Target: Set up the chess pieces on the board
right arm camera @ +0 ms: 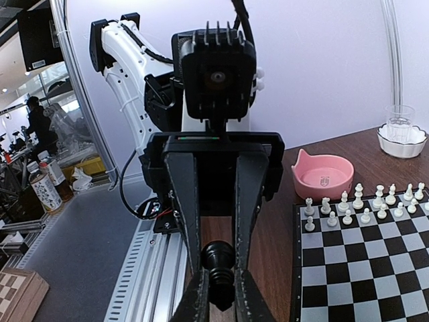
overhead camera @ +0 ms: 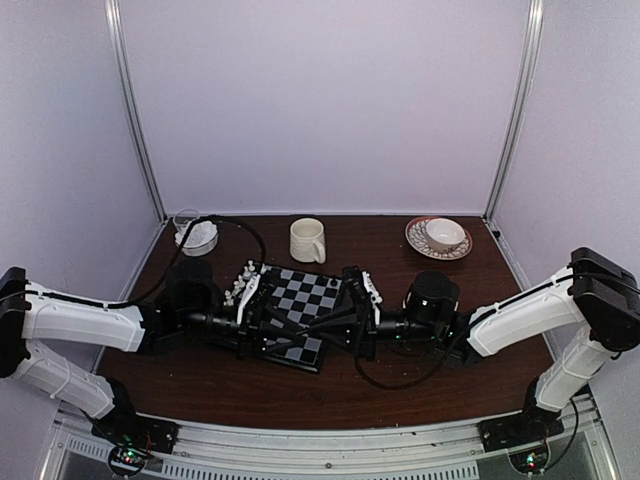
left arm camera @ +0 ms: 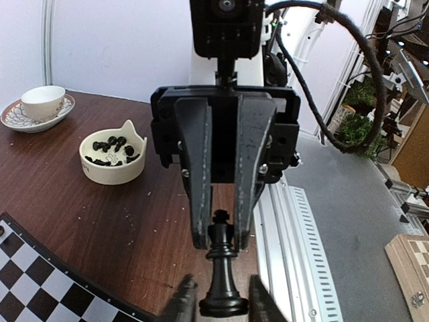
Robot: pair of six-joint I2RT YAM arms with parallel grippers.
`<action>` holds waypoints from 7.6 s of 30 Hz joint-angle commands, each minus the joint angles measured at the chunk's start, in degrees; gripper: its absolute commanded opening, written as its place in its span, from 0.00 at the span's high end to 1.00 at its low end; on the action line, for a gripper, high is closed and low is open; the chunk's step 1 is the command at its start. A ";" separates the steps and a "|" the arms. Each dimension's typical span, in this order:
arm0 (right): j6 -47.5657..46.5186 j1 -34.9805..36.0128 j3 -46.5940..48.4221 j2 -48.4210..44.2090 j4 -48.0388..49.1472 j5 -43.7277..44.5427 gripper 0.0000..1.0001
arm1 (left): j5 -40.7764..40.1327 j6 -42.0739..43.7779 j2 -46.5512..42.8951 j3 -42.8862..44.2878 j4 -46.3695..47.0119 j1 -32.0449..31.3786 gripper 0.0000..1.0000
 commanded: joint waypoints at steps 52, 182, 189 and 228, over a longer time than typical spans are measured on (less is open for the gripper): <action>-21.17 -6.55 47.81 20.39 -79.76 35.01 1.00 | -53.58 -3.99 -17.23 -1.67 -24.11 7.28 0.03; -23.82 -6.60 43.82 21.74 -77.66 24.20 0.70 | -46.64 -3.64 -13.98 0.66 -26.11 7.23 0.03; -22.96 -6.40 39.47 16.55 -72.47 25.26 0.50 | -46.72 -3.55 -14.23 0.61 -26.11 7.23 0.03; 14.91 -23.08 13.06 -7.98 -72.27 50.16 0.69 | -48.05 -2.44 -17.02 -0.35 -25.85 7.24 0.03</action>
